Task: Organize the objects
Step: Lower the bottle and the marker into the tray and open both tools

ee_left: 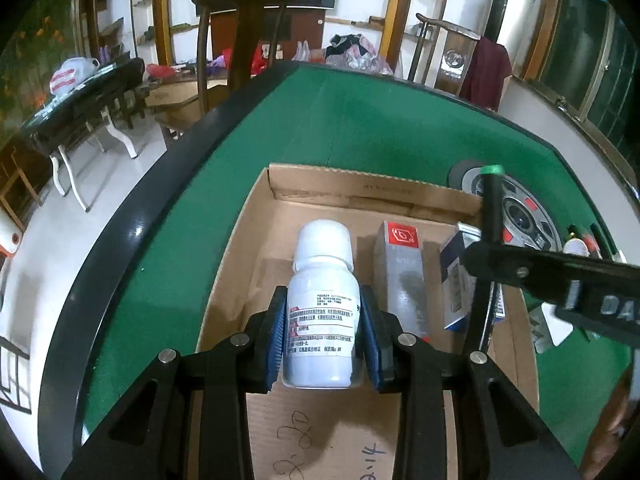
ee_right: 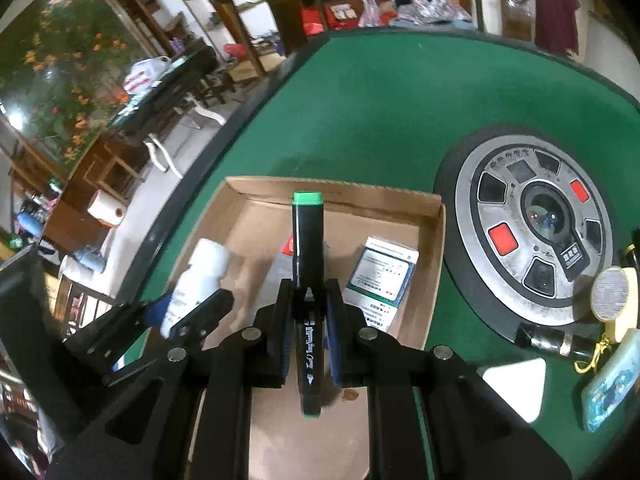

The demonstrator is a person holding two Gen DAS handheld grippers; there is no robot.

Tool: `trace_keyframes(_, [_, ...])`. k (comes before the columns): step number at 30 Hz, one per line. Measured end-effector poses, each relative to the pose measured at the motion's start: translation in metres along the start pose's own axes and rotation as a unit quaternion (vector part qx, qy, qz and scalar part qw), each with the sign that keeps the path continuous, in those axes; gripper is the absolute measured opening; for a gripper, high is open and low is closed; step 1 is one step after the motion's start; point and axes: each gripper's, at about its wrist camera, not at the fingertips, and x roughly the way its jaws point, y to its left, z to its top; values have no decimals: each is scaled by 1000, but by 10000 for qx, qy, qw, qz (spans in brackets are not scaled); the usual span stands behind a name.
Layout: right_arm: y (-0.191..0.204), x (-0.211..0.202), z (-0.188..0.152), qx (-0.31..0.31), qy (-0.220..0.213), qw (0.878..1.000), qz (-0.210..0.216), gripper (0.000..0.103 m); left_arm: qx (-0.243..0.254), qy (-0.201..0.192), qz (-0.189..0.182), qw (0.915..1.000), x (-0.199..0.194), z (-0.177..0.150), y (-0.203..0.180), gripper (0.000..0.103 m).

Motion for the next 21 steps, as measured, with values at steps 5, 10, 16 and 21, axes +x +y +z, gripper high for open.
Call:
trace_keyframes(5, [-3, 14, 6, 139, 84, 9998, -83, 12, -114, 285, -19, 9995, 10, 1, 2, 29])
trace_keyframes(10, [-4, 19, 6, 173, 123, 9995, -216, 13, -254, 263, -51, 9993, 9, 3, 7, 30])
trace_keyframes(16, [-5, 6, 0, 155, -94, 9994, -294, 15, -371, 142, -182, 9990, 6, 4, 11, 41])
trace_keyframes(21, [0, -34, -8, 77, -698, 9973, -222, 20, -658, -436, -298, 9964, -25, -3, 20, 46])
